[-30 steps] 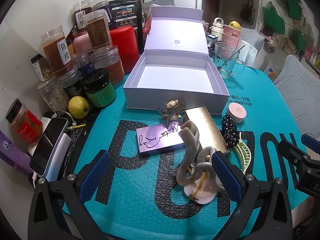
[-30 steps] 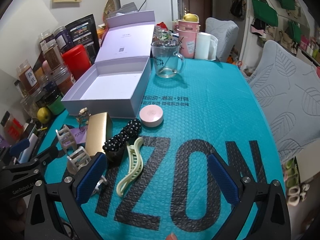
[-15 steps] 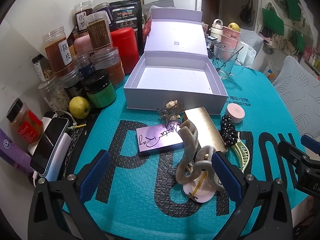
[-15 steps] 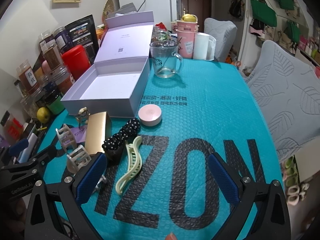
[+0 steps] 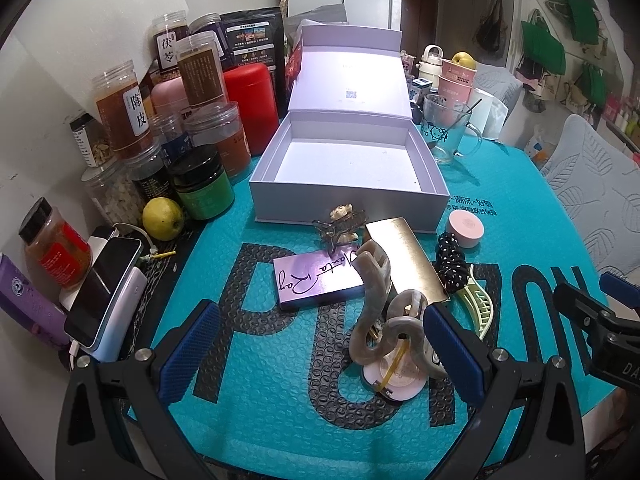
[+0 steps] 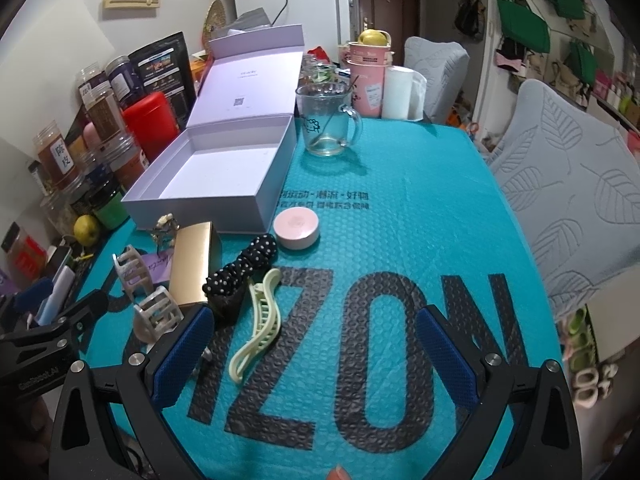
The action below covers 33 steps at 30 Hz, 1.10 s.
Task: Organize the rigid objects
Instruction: 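Move the left tool toward the beige marbled claw clip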
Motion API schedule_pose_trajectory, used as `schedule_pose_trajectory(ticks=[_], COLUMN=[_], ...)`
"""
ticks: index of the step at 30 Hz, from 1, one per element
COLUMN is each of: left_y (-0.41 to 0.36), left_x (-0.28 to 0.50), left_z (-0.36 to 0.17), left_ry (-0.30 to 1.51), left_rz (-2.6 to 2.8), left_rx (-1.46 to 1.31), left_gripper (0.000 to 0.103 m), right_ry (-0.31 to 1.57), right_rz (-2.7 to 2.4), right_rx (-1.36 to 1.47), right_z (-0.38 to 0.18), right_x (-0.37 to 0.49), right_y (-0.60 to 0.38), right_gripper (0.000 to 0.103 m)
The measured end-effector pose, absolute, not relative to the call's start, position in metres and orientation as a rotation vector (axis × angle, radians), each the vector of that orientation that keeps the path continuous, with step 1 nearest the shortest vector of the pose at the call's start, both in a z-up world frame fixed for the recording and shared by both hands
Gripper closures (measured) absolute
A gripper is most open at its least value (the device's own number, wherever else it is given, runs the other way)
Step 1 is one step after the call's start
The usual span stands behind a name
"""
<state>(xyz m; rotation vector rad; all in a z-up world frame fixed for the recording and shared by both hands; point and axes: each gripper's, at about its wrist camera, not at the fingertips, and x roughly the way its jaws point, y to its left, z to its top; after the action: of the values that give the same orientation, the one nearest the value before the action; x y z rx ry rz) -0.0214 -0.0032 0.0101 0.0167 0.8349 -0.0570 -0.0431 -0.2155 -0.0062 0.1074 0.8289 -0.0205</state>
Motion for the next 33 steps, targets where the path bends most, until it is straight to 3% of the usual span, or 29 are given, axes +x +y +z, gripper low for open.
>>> schedule_pose_trajectory(ticks=[16, 33], left_y=[-0.009, -0.008], left_x=[-0.039, -0.055], left_z=[0.008, -0.028], left_ry=[0.81, 0.883], left_rz=[-0.082, -0.112], left_rx=[-0.011, -0.064], left_gripper=[0.0, 0.0], right_ry=[0.806, 0.83], right_rz=[0.022, 0.121], right_rx=[0.098, 0.137], right_z=[-0.01, -0.042], right_x=[-0.058, -0.072], right_y=[-0.215, -0.222], right_gripper=[0.0, 0.0])
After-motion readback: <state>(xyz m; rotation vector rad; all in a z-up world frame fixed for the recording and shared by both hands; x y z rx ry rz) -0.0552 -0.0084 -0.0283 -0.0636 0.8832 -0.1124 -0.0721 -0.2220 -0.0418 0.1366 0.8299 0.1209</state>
